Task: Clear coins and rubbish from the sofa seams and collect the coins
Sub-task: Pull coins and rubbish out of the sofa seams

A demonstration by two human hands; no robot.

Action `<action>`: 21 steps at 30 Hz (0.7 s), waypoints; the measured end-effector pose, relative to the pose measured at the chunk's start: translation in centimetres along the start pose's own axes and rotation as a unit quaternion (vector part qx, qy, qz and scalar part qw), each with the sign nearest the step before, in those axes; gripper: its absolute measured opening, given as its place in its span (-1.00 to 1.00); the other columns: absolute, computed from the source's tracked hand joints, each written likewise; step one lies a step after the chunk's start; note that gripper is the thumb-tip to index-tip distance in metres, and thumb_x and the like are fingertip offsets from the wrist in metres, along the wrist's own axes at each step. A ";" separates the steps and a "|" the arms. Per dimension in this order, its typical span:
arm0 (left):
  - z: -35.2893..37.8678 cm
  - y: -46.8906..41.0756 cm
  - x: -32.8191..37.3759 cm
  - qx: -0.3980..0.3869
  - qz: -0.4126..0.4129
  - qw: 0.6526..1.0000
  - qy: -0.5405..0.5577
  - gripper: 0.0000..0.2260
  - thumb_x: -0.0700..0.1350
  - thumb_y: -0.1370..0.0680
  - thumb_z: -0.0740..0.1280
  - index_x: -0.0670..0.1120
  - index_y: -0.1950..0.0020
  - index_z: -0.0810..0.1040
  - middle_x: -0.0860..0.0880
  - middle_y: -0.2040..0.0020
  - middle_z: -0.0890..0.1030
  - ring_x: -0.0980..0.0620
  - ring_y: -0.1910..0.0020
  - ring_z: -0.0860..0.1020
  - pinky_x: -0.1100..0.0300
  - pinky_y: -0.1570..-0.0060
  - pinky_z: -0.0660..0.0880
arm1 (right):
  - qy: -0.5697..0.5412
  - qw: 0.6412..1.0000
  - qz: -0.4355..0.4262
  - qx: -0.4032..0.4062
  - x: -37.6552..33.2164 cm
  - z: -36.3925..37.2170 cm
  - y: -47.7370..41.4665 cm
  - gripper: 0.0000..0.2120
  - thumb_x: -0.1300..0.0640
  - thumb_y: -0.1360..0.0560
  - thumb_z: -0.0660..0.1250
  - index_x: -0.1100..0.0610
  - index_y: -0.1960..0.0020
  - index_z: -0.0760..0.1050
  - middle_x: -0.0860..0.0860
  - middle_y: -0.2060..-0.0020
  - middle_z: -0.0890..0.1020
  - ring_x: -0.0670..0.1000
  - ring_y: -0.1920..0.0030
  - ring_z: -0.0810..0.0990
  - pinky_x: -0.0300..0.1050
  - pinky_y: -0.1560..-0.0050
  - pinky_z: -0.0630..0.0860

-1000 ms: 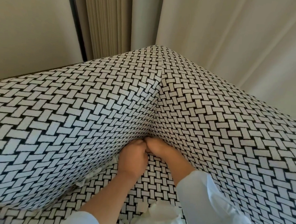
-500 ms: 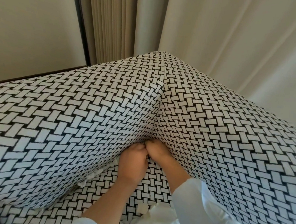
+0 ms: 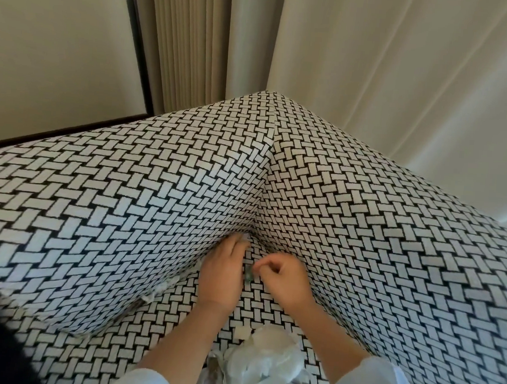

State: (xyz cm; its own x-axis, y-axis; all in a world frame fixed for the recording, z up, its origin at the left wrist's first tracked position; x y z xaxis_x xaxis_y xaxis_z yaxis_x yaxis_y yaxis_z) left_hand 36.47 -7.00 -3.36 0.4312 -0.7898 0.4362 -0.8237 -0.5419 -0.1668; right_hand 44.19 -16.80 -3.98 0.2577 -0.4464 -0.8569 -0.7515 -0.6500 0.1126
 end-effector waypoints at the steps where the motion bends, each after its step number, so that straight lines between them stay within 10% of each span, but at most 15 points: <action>1: 0.0 0.4 -0.1 -0.004 0.000 1.000 -0.003 -0.47 -0.28 -0.51 0.26 0.00 -0.47 0.32 0.02 -0.52 0.25 0.02 -0.46 0.28 0.10 -0.40 0.26 | -0.007 1.000 0.006 -0.025 -0.3 0.1 0.5 -0.75 0.28 -0.45 0.34 -0.03 0.24 0.67 -0.10 0.36 0.68 -0.22 0.37 0.58 -0.27 0.26 0.55; 5: 0.2 1.3 -0.5 -0.012 -0.005 1.000 -0.009 -0.48 -0.24 -0.60 0.12 0.03 -0.55 0.17 0.01 -0.58 0.11 0.02 -0.54 0.11 0.10 -0.49 0.02 | -0.010 1.000 -0.009 -0.008 -1.3 -0.9 0.7 -0.76 0.23 -0.47 0.31 -0.09 0.20 0.63 -0.09 0.37 0.65 -0.21 0.46 0.50 -0.28 0.41 0.46; 9: 1.2 0.8 -0.7 -0.043 0.011 0.999 -0.008 -0.41 -0.26 -0.60 0.09 0.02 -0.59 -0.02 -0.02 -0.60 -0.02 0.00 -0.55 0.06 0.05 -0.53 -0.02 | 0.011 1.000 0.013 -0.016 -0.9 -0.1 -2.0 -0.70 0.23 -0.57 0.22 -0.03 -0.20 0.56 -0.08 -0.07 0.66 -0.08 -0.07 0.61 -0.17 -0.16 0.52; 15: 1.2 -0.3 -1.1 -0.035 0.011 0.999 -0.040 -0.48 -0.22 -0.52 0.16 0.00 -0.49 0.31 0.03 -0.42 0.42 0.04 -0.37 0.35 0.13 -0.37 0.23 | 0.083 0.981 0.107 -0.138 2.3 4.1 -5.8 -0.41 0.21 -0.60 0.08 0.03 -0.59 0.01 0.03 -0.54 0.20 0.03 -0.51 0.19 -0.29 -0.31 0.08; 21: 0.5 -0.5 -1.6 -0.018 -0.006 0.999 -0.035 -0.66 -0.20 -0.50 0.17 0.01 -0.21 0.56 0.07 -0.07 0.60 0.07 -0.04 0.47 0.16 -0.09 0.41 | 0.092 0.971 0.171 -0.138 2.6 4.9 -8.7 -0.57 0.13 -0.51 0.20 0.13 -0.37 0.45 0.11 -0.39 0.46 0.08 -0.31 0.46 -0.09 -0.29 0.40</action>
State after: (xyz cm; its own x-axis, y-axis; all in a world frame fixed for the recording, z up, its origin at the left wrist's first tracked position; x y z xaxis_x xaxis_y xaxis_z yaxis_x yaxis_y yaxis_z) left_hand 36.37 -5.68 -4.45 0.4647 -0.8021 0.3752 -0.8303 -0.5419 -0.1301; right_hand 48.44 -9.32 -9.63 0.1452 -0.7508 -0.6444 -0.6273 -0.5735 0.5269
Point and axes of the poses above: each hand's wrist, its own y-axis away from the middle knuckle, its own z-axis out of the palm, x = y × z, the point moved 9 cm from there along -y, towards the middle knuckle
